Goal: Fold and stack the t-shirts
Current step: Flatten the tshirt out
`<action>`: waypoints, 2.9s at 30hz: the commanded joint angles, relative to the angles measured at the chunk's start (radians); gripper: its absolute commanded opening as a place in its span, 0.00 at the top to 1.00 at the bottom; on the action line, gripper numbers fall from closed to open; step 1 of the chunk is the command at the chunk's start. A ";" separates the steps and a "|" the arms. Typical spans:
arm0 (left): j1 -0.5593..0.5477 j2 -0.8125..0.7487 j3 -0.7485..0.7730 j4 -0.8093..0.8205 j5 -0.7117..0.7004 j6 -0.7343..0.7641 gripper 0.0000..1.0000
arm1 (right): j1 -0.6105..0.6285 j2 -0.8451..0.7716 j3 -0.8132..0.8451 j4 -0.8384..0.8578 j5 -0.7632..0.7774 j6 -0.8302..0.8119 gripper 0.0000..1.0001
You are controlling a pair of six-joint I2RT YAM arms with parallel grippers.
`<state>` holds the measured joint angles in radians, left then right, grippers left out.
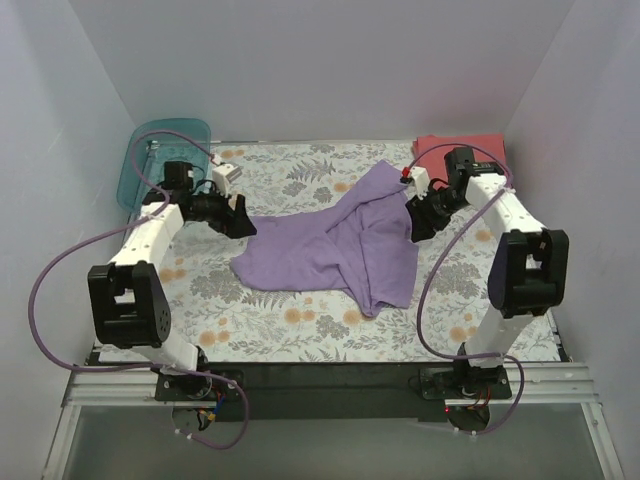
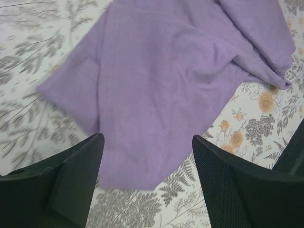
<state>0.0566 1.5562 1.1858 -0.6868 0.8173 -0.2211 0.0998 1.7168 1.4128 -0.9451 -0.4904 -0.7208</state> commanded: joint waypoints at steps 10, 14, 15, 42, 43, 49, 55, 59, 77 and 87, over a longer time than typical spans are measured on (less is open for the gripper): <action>-0.164 0.226 0.077 0.199 -0.303 -0.156 0.11 | 0.015 0.204 0.032 0.039 0.130 0.126 0.40; -0.170 0.277 0.104 0.182 -0.329 -0.129 0.12 | 0.028 0.205 -0.043 0.049 0.121 0.121 0.42; -0.170 0.277 0.094 0.185 -0.342 -0.117 0.12 | 0.026 0.207 -0.067 0.054 0.124 0.123 0.43; -0.132 0.156 0.038 0.092 -0.325 -0.072 0.12 | 0.009 0.285 0.084 0.120 0.127 0.124 0.42; -0.127 0.156 0.038 0.090 -0.326 -0.070 0.12 | 0.012 0.280 0.072 0.121 0.124 0.118 0.42; -0.094 0.154 0.035 0.087 -0.316 -0.080 0.12 | 0.037 0.268 -0.003 0.141 0.128 0.090 0.46; -0.029 0.119 -0.006 0.037 -0.288 -0.046 0.12 | 0.074 0.265 -0.104 0.206 0.157 0.098 0.68; 0.022 0.102 -0.029 0.003 -0.293 -0.003 0.12 | 0.071 0.209 -0.141 0.189 0.171 0.095 0.99; -0.222 0.450 0.392 0.236 -0.127 -0.260 0.45 | -0.089 -0.075 -0.259 0.008 0.102 0.083 0.99; -0.274 0.669 0.586 0.227 -0.112 -0.359 0.57 | -0.089 -0.059 -0.239 -0.009 0.085 0.095 0.99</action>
<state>-0.2031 2.2375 1.7184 -0.4690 0.6903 -0.5438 0.0093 1.6615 1.1538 -0.9207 -0.3737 -0.6308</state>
